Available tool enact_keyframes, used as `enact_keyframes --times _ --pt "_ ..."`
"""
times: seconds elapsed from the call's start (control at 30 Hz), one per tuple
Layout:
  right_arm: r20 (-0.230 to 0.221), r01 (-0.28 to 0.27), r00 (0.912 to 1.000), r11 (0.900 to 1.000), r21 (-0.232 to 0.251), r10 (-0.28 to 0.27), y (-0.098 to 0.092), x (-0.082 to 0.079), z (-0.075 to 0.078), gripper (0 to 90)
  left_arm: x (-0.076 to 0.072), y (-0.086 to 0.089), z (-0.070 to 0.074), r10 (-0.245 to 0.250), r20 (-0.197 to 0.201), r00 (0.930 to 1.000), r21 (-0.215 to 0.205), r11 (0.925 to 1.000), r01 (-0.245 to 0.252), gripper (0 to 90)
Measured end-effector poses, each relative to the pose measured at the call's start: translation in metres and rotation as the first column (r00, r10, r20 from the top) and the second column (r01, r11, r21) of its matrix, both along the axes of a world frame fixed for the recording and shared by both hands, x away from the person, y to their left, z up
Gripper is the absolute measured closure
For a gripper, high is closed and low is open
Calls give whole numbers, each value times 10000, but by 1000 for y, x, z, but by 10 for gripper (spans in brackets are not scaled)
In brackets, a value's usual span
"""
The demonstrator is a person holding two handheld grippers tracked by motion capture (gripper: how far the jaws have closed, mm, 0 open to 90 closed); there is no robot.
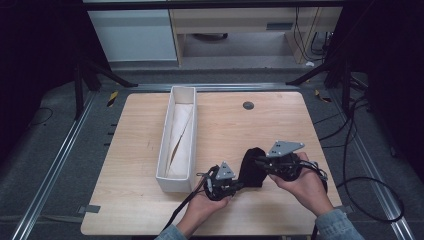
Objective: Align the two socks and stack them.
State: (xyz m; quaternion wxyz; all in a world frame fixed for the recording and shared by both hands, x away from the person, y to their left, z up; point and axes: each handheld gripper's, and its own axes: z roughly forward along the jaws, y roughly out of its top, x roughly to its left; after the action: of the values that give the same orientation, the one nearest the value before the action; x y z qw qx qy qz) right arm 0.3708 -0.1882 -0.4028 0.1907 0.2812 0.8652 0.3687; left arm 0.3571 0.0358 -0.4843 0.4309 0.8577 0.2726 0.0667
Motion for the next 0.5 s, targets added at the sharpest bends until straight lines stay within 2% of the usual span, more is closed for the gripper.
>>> enact_keyframes --times 0.33,0.5 --pt "-619 209 9978 9997 -160 -219 0 27 -24 786 4 -4 -6 89 -269 9996 120 9999 -86 789" --pt "-877 304 9956 9991 -298 -329 -4 33 -33 786 4 -7 -9 29 -352 9994 197 9998 -22 787"
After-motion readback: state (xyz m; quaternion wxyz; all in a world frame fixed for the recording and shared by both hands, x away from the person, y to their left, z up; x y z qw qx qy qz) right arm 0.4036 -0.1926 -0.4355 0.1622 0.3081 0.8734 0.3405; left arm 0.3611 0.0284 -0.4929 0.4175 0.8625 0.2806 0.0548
